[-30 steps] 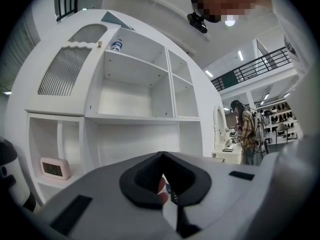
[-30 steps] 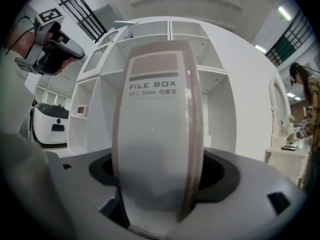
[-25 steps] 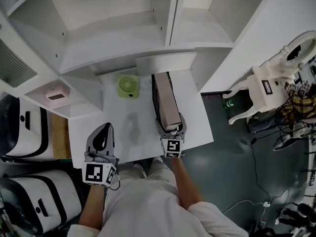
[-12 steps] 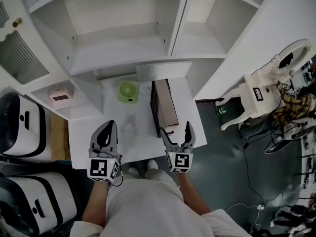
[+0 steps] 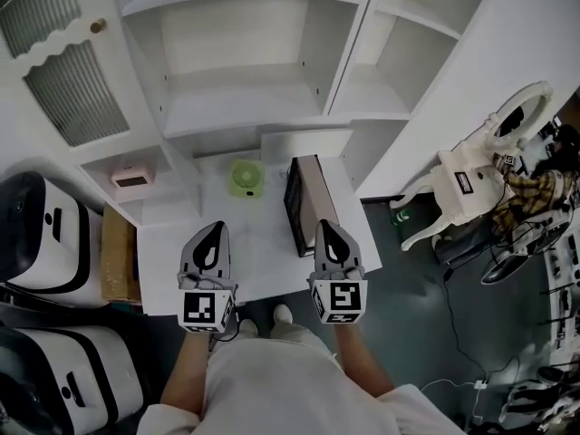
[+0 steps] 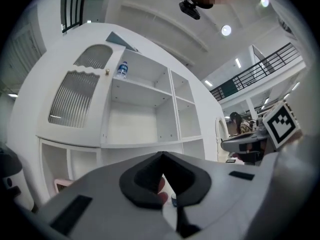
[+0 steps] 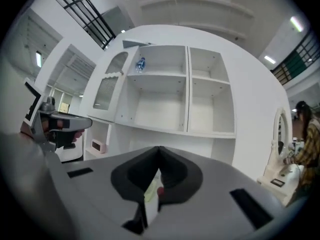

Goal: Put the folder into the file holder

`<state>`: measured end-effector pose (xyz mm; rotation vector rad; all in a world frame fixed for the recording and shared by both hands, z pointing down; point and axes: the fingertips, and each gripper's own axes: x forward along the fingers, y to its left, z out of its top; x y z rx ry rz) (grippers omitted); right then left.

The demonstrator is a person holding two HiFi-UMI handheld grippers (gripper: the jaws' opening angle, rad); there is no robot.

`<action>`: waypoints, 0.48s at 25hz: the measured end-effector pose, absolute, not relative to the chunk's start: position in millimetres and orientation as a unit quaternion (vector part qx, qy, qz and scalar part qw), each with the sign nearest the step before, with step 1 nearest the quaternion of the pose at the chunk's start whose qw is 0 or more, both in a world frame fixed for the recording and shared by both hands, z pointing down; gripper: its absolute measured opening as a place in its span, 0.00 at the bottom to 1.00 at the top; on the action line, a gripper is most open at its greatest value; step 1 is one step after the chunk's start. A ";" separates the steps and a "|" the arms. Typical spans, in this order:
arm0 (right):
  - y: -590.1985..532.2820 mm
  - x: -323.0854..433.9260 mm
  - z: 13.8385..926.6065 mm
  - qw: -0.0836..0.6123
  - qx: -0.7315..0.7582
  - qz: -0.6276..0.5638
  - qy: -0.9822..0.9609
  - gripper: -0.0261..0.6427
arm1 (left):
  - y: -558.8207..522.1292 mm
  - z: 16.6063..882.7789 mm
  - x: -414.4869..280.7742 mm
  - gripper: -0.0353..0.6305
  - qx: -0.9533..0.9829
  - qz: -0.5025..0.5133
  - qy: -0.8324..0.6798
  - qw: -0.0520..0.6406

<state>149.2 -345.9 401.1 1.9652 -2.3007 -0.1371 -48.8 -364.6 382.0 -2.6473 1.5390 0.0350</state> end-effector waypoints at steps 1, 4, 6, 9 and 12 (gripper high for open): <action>-344.3 142.5 393.5 0.052 0.646 -0.049 -0.760 0.03 | -361.8 378.8 -53.3 0.04 -0.863 0.011 0.503 0.046; -336.5 125.2 382.6 0.038 0.645 -0.050 -0.761 0.03 | -349.3 378.1 -67.7 0.04 -0.861 0.013 0.504 0.060; -324.1 117.6 383.1 0.039 0.645 -0.054 -0.761 0.03 | -335.4 381.1 -72.7 0.04 -0.863 0.019 0.502 0.057; -306.7 113.3 379.9 0.040 0.640 -0.060 -0.765 0.03 | -317.4 379.1 -72.9 0.04 -0.862 0.023 0.503 0.056; -291.9 113.8 376.9 0.036 0.634 -0.066 -0.770 0.03 | -298.4 372.8 -69.6 0.04 -0.860 0.029 0.505 0.060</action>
